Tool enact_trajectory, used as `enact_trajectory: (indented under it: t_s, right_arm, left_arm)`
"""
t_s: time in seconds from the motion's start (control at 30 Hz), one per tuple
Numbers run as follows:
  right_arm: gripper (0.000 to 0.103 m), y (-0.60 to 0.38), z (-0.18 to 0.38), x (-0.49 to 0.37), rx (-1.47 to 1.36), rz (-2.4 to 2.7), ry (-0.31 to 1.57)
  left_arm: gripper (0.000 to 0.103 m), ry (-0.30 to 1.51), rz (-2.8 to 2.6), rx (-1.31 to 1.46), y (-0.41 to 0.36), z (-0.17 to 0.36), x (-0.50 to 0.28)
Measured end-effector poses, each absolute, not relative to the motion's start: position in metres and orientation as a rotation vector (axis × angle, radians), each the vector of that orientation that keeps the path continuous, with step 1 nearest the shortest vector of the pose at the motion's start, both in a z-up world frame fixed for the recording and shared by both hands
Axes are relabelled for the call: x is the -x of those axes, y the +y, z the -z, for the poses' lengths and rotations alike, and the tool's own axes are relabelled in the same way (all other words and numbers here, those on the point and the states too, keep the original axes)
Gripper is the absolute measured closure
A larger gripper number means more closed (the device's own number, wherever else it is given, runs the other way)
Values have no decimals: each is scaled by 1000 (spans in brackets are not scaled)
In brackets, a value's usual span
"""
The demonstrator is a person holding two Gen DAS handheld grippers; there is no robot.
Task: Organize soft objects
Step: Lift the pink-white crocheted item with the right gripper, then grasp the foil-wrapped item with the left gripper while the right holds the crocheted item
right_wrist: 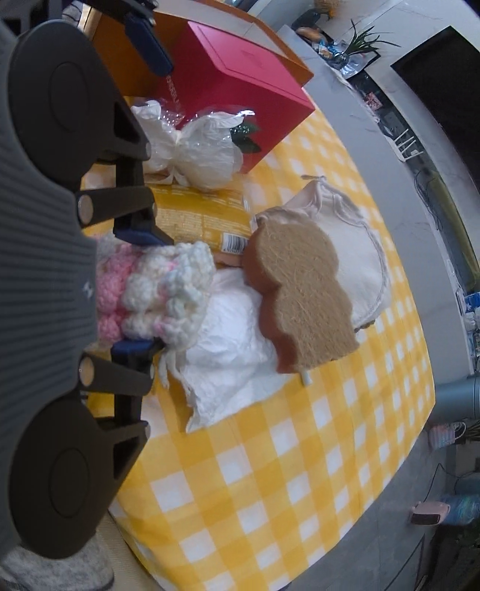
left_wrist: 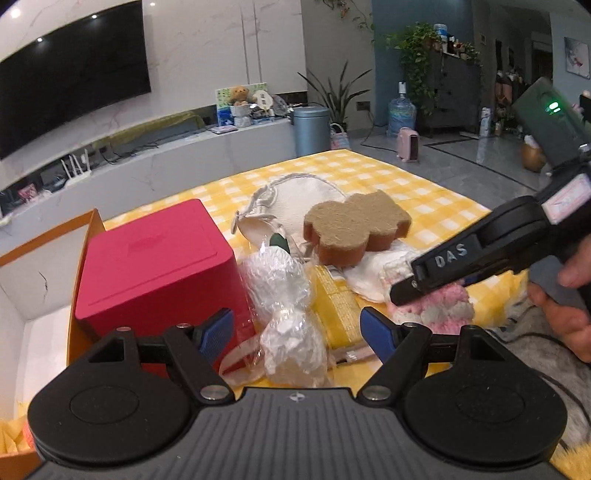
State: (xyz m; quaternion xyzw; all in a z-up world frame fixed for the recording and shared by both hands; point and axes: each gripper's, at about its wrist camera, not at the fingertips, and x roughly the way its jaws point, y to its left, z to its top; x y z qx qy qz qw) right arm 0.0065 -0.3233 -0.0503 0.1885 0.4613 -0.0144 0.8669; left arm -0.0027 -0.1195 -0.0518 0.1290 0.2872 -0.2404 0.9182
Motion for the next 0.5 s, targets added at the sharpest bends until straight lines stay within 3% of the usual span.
enact_trajectory:
  t_s: [0.27,0.33,0.4,0.5]
  right_arm:
    - [57,-326,50,-5,-430,-5,954]
    - [57,-326,50,-5,-434,-7,955]
    - [57,-328,50,-5,-446,0,952]
    - [57,-331,50,-5,-471,9,949]
  left_arm:
    - [17,750,461,-276,-131,78,-27]
    - [23,762,448,-248,-129,77,-33]
    - [38,775,450,-220,-126,76,-37]
    - [47,810,455,-156,-121,77,-43]
